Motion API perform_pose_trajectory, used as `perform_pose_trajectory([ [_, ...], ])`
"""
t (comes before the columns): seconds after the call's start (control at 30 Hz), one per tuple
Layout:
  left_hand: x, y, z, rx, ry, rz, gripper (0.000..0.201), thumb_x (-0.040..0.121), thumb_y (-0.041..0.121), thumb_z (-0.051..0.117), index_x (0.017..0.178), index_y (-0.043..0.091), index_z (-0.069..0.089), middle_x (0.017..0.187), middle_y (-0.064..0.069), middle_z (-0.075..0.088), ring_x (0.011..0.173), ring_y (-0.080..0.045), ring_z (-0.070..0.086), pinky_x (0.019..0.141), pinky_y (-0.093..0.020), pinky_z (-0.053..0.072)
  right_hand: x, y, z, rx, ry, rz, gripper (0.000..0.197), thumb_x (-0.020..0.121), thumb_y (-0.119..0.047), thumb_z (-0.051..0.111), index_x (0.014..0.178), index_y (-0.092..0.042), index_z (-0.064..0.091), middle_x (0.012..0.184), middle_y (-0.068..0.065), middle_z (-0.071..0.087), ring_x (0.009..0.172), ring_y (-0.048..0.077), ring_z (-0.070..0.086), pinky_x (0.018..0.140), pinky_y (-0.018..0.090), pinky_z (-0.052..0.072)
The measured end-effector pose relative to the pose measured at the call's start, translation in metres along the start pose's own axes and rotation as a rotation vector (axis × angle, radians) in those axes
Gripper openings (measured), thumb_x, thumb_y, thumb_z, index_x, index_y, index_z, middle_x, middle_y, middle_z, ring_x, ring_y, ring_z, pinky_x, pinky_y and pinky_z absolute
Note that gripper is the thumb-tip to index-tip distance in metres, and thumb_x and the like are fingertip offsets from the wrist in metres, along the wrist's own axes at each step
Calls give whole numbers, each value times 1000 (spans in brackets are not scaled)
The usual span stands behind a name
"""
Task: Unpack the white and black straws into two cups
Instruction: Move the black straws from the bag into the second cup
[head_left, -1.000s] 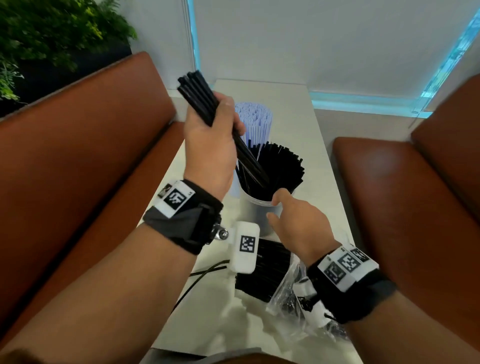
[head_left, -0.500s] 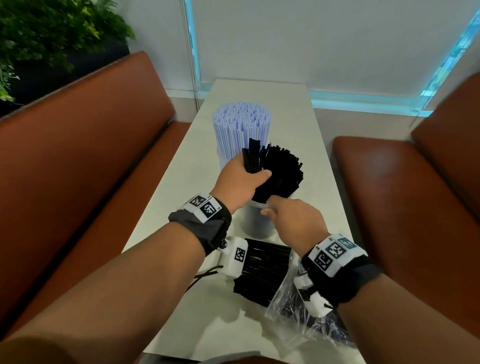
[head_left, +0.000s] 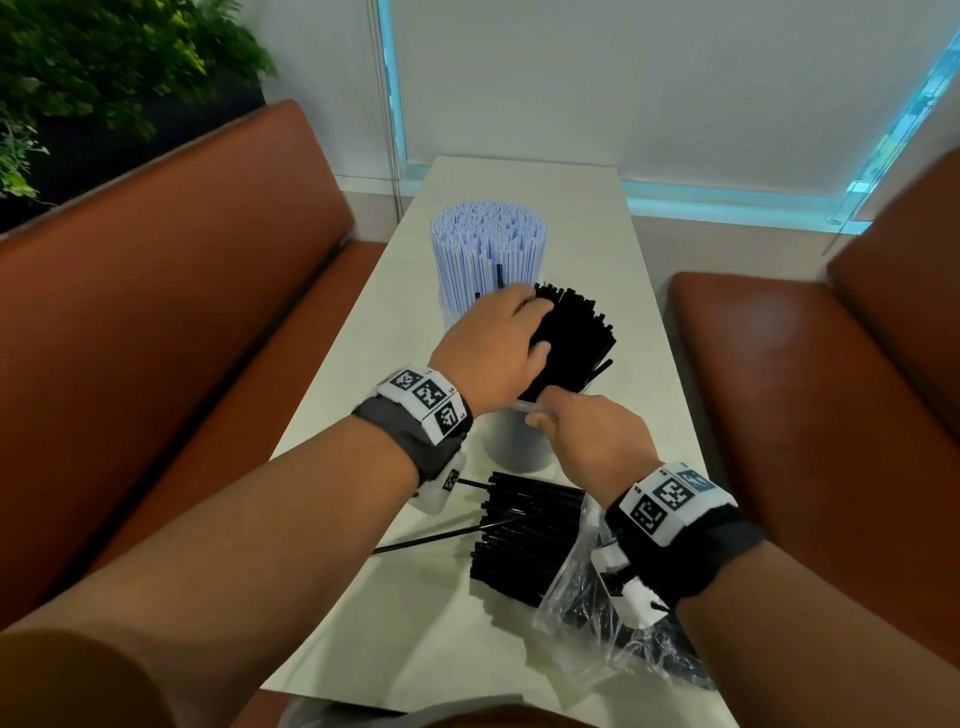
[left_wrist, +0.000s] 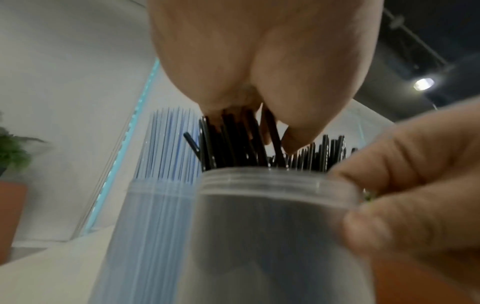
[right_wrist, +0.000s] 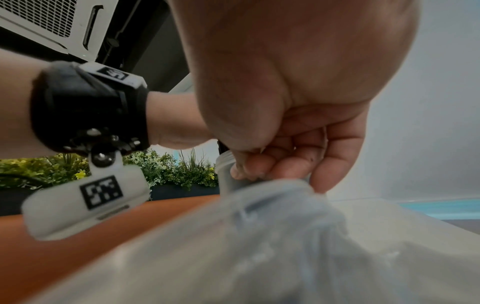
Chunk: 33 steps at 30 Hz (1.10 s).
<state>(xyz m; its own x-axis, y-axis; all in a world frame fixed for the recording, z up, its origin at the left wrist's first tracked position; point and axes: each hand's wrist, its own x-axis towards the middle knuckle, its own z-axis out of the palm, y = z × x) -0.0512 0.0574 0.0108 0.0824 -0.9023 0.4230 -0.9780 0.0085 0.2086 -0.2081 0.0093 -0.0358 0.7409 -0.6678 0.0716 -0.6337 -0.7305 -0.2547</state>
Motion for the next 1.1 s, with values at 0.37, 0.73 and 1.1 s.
perform_pose_trajectory([
  [0.37, -120, -8, 4, -61, -370, -163, 24, 95, 53, 48, 99, 34, 62, 97, 13, 57, 91, -9, 57, 74, -30, 46, -44, 15, 5, -26, 107, 229, 40, 87, -71, 36, 85, -31, 37, 57, -12, 50, 52, 2, 45, 46, 25, 22],
  [0.73, -146, -13, 42, 71, -637, -89, 20, 100, 35, 47, 103, 31, 66, 98, 2, 66, 90, -24, 63, 66, -32, 40, -46, 28, 3, -89, -254, 356, 19, 84, -36, 53, 76, -19, 53, 73, -4, 59, 62, 13, 54, 50, 26, 30],
  [1.1, -107, 60, 73, 20, -597, 124, 47, 97, 35, 50, 138, 12, 49, 135, -7, 45, 122, -25, 40, 87, -42, 49, -45, 19, -3, -30, -221, 337, 21, 88, -36, 50, 78, -18, 55, 75, -1, 59, 66, 17, 54, 51, 27, 31],
])
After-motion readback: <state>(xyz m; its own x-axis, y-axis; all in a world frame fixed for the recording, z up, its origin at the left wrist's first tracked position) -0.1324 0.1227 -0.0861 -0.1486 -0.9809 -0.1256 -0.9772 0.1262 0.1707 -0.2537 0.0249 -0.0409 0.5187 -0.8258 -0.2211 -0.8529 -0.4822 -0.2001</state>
